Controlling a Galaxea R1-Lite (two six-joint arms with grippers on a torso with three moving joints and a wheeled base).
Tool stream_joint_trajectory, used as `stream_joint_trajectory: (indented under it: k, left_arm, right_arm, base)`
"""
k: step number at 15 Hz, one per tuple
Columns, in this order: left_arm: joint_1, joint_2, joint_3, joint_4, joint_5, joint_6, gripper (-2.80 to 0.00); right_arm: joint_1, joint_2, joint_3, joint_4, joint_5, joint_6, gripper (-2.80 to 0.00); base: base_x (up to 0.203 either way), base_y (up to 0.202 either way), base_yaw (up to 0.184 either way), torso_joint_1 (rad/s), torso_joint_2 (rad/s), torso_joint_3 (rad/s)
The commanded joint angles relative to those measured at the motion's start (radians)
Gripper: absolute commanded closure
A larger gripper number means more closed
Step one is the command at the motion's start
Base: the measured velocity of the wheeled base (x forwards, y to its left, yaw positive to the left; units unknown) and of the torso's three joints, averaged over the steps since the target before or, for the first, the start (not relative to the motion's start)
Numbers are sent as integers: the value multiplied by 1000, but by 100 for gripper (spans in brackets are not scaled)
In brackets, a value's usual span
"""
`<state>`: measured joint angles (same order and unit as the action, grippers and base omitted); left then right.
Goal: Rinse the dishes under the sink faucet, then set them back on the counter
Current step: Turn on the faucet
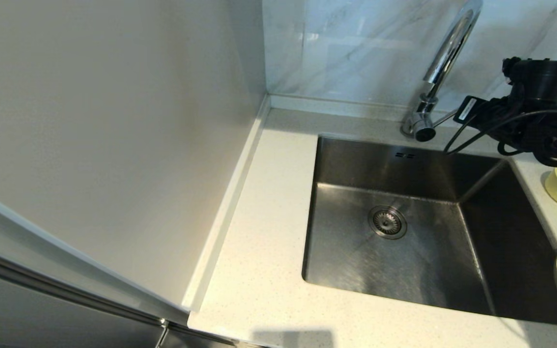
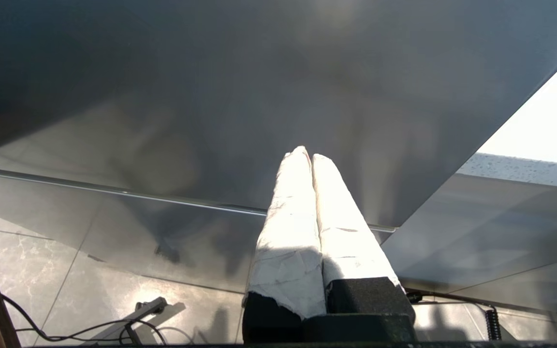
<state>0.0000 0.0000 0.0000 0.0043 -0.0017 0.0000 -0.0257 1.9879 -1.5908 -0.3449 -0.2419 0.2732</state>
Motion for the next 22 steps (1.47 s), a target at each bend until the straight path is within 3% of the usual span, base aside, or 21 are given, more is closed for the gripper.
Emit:
stream_joint_trajectory:
  k: [1, 4, 12, 18, 22]
  left_arm:
    - [0, 0, 0, 0, 0, 0, 0]
    - [0, 0, 0, 0, 0, 0, 0]
    - [0, 0, 0, 0, 0, 0, 0]
    - [0, 0, 0, 0, 0, 0, 0]
    - [0, 0, 0, 0, 0, 0, 0]
  right_arm:
    - [1, -32, 34, -3, 0, 1, 0]
    - [0, -55, 64, -6, 18, 0, 0]
    - [13, 23, -79, -6, 10, -2, 0]
    - [18, 33, -68, -5, 12, -2, 0]
    - [18, 0, 8, -6, 17, -1, 0]
  base:
    - [0, 0, 0, 0, 0, 0]
    - [0, 0, 0, 0, 0, 0]
    - [0, 0, 0, 0, 0, 0]
    - [0, 0, 0, 0, 0, 0]
    - [0, 0, 0, 0, 0, 0]
